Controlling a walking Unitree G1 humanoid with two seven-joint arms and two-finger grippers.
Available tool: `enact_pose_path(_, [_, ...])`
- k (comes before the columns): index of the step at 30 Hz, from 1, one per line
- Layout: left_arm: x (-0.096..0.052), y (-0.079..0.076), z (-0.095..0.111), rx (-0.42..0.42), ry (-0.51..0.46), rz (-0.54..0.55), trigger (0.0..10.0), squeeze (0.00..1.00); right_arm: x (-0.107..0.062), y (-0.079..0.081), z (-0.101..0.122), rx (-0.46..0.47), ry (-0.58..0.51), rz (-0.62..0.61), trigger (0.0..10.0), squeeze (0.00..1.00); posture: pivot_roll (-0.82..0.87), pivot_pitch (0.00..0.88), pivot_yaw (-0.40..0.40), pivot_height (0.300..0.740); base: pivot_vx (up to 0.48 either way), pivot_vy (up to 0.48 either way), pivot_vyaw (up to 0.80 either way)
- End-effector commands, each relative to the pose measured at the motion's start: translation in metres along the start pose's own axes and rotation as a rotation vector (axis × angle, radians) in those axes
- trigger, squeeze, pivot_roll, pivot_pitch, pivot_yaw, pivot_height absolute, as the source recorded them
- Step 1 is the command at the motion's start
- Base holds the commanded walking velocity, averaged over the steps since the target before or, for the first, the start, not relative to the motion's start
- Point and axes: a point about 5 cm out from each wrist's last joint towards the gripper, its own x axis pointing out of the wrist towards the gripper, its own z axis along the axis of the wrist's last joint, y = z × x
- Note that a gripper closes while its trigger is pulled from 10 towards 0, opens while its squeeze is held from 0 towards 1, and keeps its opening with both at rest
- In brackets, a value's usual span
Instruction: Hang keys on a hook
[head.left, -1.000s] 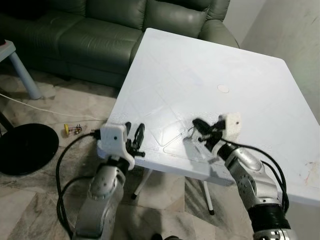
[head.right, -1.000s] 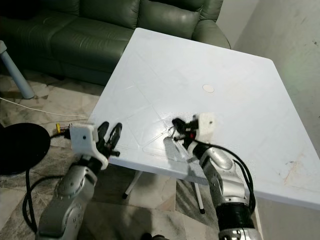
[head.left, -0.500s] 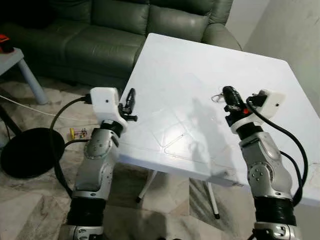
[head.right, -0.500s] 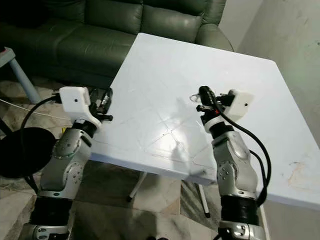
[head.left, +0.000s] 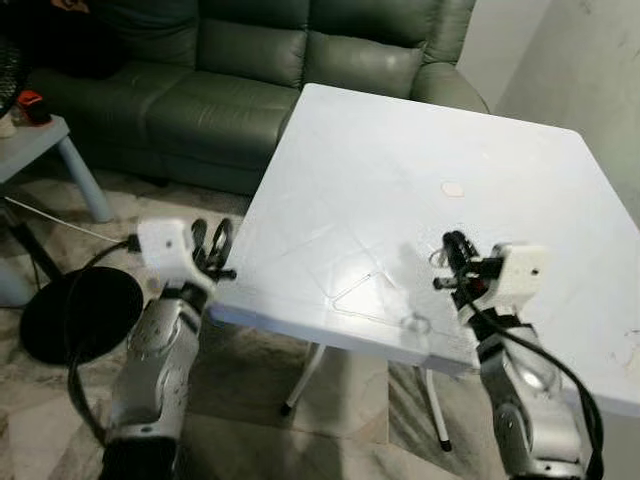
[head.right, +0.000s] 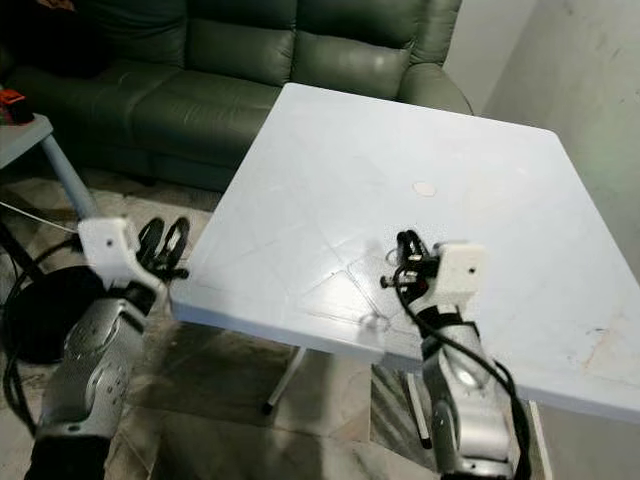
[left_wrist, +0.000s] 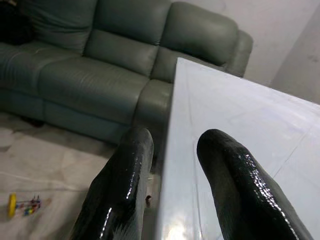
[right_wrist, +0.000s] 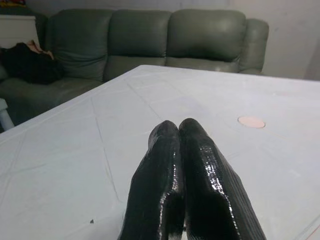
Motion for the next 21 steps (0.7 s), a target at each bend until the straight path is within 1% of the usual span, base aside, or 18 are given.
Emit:
enact_pose_path(1, [0.0, -0.004, 0.004, -0.013, -0.016, -0.008, 10.0, 0.0, 0.001, -0.002, 0.0, -0.03, 0.008, -0.027, 10.0, 0.0, 0.14, 0.027, -0.088, 0.74, 0.0, 0.0, 0.0])
enact_pose_path(3, [0.001, -0.004, 0.003, -0.013, -0.013, -0.001, 10.0, 0.0, 0.001, -0.002, -0.003, -0.046, 0.023, -0.04, 10.0, 0.0, 0.14, 0.027, -0.089, 0.74, 0.0, 0.0, 0.0])
enact_pose_path(6, [0.003, -0.005, 0.003, -0.014, -0.011, -0.001, 10.0, 0.0, 0.002, -0.001, -0.005, -0.046, 0.04, -0.05, 10.0, 0.0, 0.14, 0.029, -0.084, 0.74, 0.0, 0.0, -0.74])
enact_pose_path(8, [0.005, -0.007, 0.004, -0.014, -0.012, -0.004, 10.0, 0.0, 0.004, -0.001, -0.004, -0.079, 0.037, -0.042, 10.0, 0.0, 0.14, 0.029, -0.084, 0.74, 0.0, 0.0, -0.74])
enact_pose_path(10, [0.007, -0.009, 0.005, -0.011, -0.012, -0.018, 10.0, 0.0, 0.006, -0.001, -0.004, -0.07, 0.038, -0.056, 10.0, 0.0, 0.14, 0.03, -0.081, 0.74, 0.0, 0.0, -0.74])
enact_pose_path(21, [0.013, -0.006, 0.004, -0.017, 0.01, 0.004, 10.0, 0.0, 0.008, -0.001, -0.004, -0.081, 0.044, -0.069, 10.0, 0.0, 0.14, 0.037, -0.077, 0.74, 0.0, 0.0, -0.75])
